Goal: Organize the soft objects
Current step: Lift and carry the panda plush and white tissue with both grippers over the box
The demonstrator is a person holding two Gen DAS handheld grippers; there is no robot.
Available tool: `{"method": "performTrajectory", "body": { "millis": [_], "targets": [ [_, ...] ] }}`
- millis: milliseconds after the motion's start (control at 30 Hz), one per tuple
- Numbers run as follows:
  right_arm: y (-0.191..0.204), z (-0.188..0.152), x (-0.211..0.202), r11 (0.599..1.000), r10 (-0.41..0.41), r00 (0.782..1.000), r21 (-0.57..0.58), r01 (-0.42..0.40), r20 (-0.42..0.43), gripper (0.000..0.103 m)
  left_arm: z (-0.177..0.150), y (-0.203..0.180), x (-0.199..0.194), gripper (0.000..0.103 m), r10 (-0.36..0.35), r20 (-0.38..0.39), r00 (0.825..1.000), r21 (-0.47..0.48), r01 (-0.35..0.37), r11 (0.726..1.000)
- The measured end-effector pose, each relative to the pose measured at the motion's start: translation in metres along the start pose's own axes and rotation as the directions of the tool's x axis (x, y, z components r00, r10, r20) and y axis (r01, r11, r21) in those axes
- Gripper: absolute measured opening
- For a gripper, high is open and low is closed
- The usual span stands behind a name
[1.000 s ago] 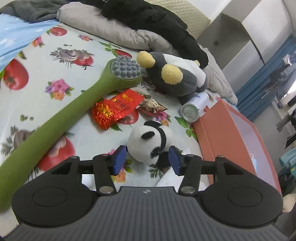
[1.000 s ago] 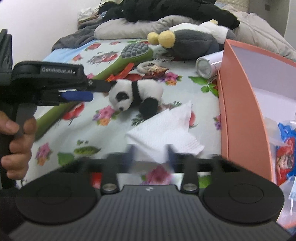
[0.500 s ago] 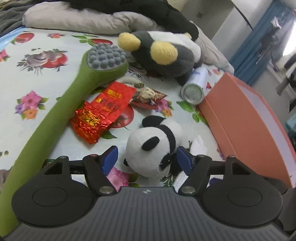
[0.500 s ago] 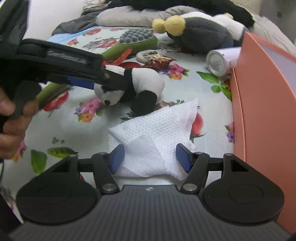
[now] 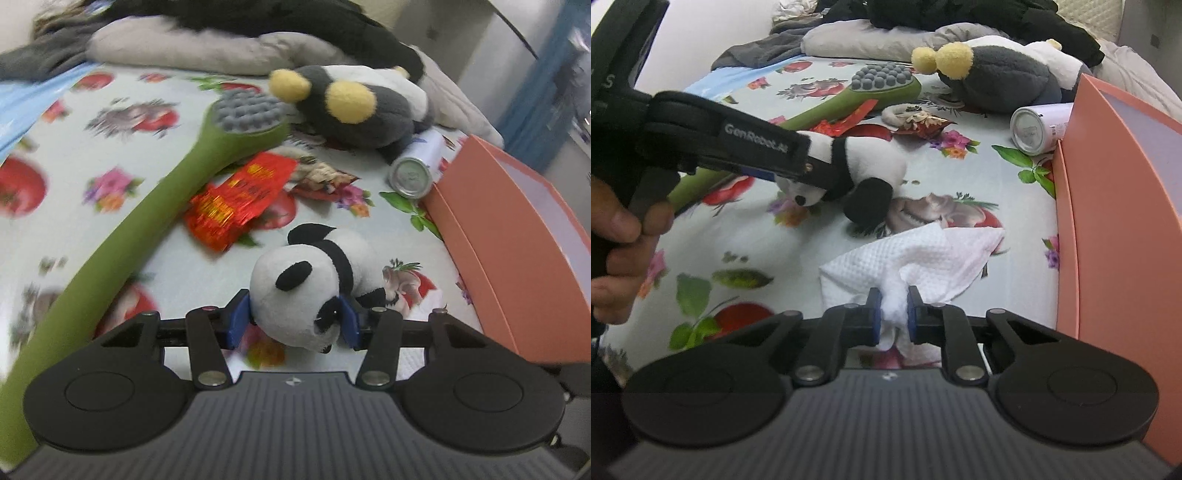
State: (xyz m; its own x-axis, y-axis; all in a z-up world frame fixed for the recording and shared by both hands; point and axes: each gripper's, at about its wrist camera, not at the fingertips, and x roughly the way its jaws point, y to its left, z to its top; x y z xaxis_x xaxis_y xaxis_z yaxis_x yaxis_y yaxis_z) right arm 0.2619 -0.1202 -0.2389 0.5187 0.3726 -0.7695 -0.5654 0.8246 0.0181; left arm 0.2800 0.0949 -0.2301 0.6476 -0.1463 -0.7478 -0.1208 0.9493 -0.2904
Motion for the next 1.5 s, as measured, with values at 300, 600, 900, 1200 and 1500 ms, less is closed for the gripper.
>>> {"method": "performTrajectory", "body": {
  "millis": [300,600,900,1200,1500],
  "targets": [
    [-0.006,-0.020,-0.027,0.999,0.005,1.000,0.036,-0.006,0.027,0.017,-0.030,0.000,-0.044,0.056,0.069,0.012,0.998,-0.115,-0.068,0.991],
    [-0.005,-0.023,-0.053,0.999,0.019,0.997,0.046,-0.023,0.081,0.017,-0.039,-0.017,-0.071,0.056,0.077,0.034,0.996,-0.124,-0.072,0.990],
    [0.014,-0.012,-0.097,1.000,-0.013,0.987,0.007,0.012,0.160,0.017,-0.040,-0.032,-0.125,0.056,0.038,0.097,0.995,-0.099,-0.028,0.995],
    [0.026,-0.005,-0.145,0.999,-0.012,0.977,0.047,0.002,0.215,0.017,-0.045,-0.041,-0.189,0.056,0.015,0.176,0.984,-0.099,0.002,0.995],
    [0.031,0.000,-0.189,0.997,-0.037,0.961,0.079,0.016,0.273,0.017,-0.052,-0.057,-0.240,0.056,-0.015,0.245,0.969,-0.077,0.035,0.996]
  ]
}}
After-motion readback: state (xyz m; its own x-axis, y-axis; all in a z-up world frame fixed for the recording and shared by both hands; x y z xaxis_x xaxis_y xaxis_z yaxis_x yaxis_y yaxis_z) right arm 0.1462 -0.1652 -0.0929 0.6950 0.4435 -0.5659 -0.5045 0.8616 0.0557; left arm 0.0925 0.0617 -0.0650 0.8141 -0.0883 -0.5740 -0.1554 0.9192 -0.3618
